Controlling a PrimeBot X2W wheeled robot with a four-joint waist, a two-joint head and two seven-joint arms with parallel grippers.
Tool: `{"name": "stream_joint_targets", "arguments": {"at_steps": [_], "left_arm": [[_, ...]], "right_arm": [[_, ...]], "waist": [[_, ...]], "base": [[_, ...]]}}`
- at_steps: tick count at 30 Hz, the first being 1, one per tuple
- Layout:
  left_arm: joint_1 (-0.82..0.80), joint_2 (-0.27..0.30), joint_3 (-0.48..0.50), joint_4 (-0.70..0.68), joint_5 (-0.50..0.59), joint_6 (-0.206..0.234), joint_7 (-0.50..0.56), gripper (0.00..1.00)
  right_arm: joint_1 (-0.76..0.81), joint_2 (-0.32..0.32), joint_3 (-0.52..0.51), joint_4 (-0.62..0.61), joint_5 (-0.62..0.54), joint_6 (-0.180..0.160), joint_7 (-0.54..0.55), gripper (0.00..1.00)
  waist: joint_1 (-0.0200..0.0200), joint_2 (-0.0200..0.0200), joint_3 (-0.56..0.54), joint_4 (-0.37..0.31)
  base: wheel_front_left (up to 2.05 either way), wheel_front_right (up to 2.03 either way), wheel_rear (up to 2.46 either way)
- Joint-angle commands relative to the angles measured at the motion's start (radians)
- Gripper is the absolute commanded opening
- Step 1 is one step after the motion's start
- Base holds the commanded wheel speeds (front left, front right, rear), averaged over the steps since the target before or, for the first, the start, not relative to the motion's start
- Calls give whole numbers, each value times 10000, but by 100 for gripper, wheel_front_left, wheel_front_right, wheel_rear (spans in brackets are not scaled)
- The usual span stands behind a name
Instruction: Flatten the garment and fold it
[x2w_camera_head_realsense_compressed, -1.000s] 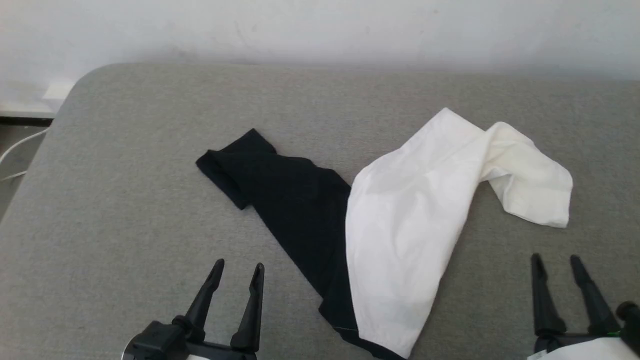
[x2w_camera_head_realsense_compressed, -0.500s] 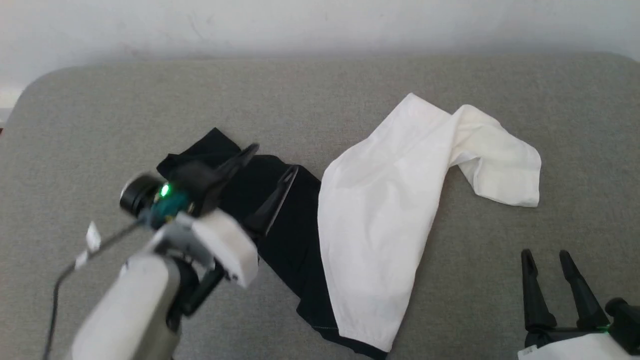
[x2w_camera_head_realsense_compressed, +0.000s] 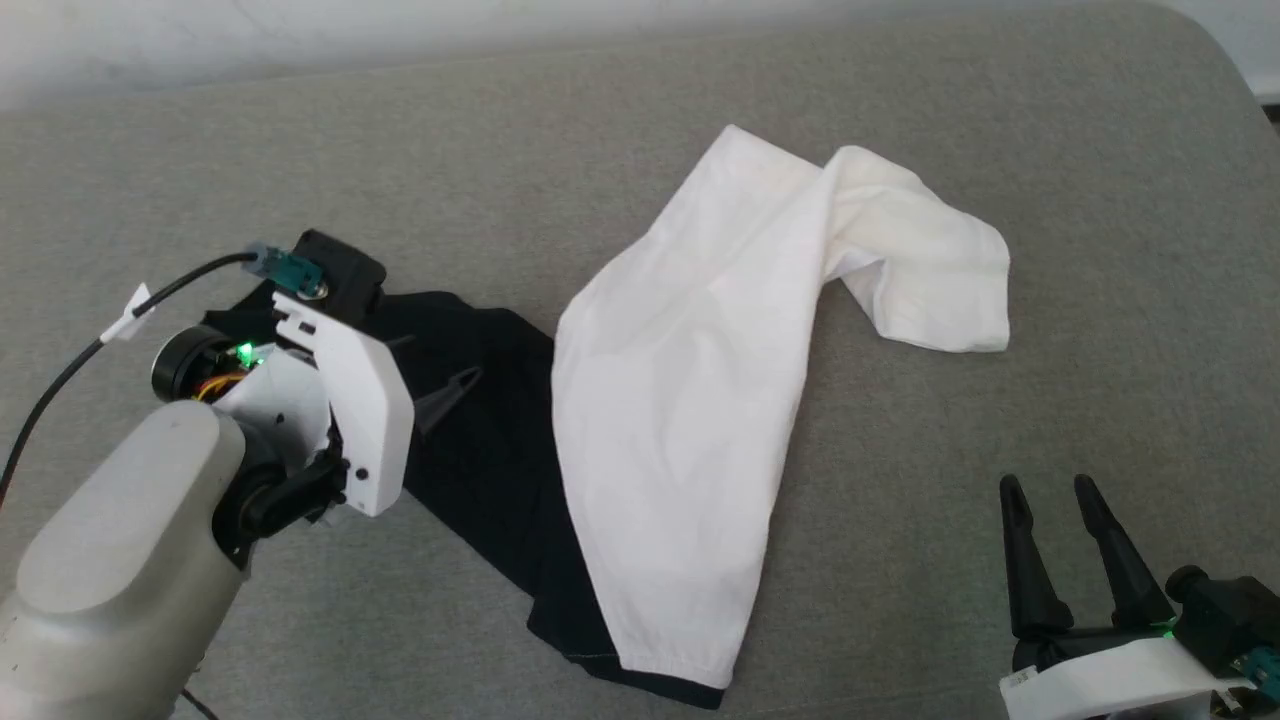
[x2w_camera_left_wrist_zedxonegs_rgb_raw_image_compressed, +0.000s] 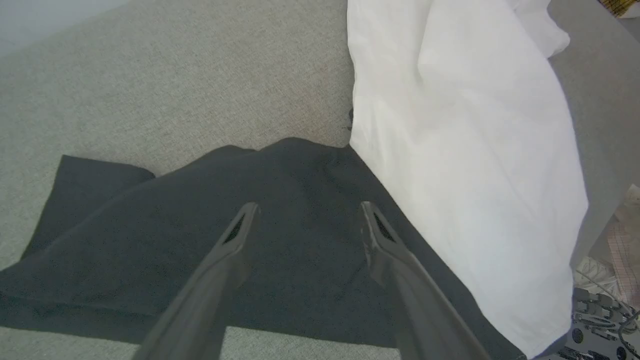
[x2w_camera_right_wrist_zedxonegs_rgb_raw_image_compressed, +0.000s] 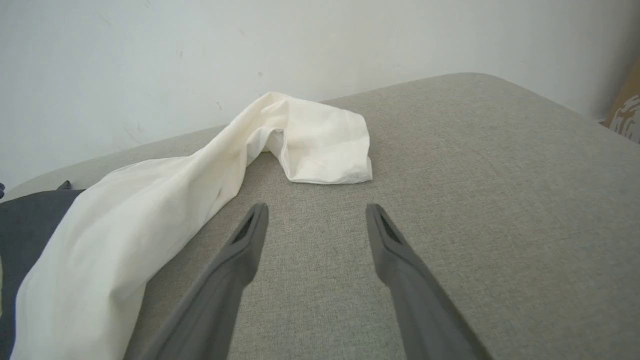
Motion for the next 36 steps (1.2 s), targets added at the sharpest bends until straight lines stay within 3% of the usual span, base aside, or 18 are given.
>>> {"name": "stream_joint_targets", "arguments": {"at_steps": [1,10,11,12,13,20,27,36], "left_arm": [[111,82,-50,93,34,-65,-71,100],[478,-387,-835,1406,815,-38,-958,100],[461,-431,-936,1497,867,-43,-1086,44],[437,-453,-1019,1592,893,-49,-1216,7],[408,-454,-1104,1674,906,-53,-1333,0],[285,-320,-1499,2016,274,-64,-2161,0],[81,165,-688,1713,-1004,-51,-2350,0],[1466,837,495,1015,-2372,791,-2768,0]], "right_arm": [[-155,22,15,14,31,-7,-65,100],[-321,22,9,27,94,-7,-98,100],[-347,22,-3,20,93,-7,-78,100],[-375,22,-17,1,82,-7,-55,100],[-402,22,-42,-28,61,-7,-36,100],[-460,22,-254,-112,-81,-7,124,100],[-274,22,-364,-116,-60,-7,253,100],[-112,22,-373,4,-15,-7,361,100]], "waist": [[-2,-1,361,-358],[-2,-1,641,-454],[-2,-1,660,-435],[-2,-1,676,-410],[-2,-1,689,-381],[-2,-1,484,-69],[-2,-1,47,404],[-2,-1,-242,895]], "base": [[0,0,0],[0,0,0],[0,0,0],[0,0,0],[0,0,0],[0,0,0],[0,0,0],[0,0,0]]}}
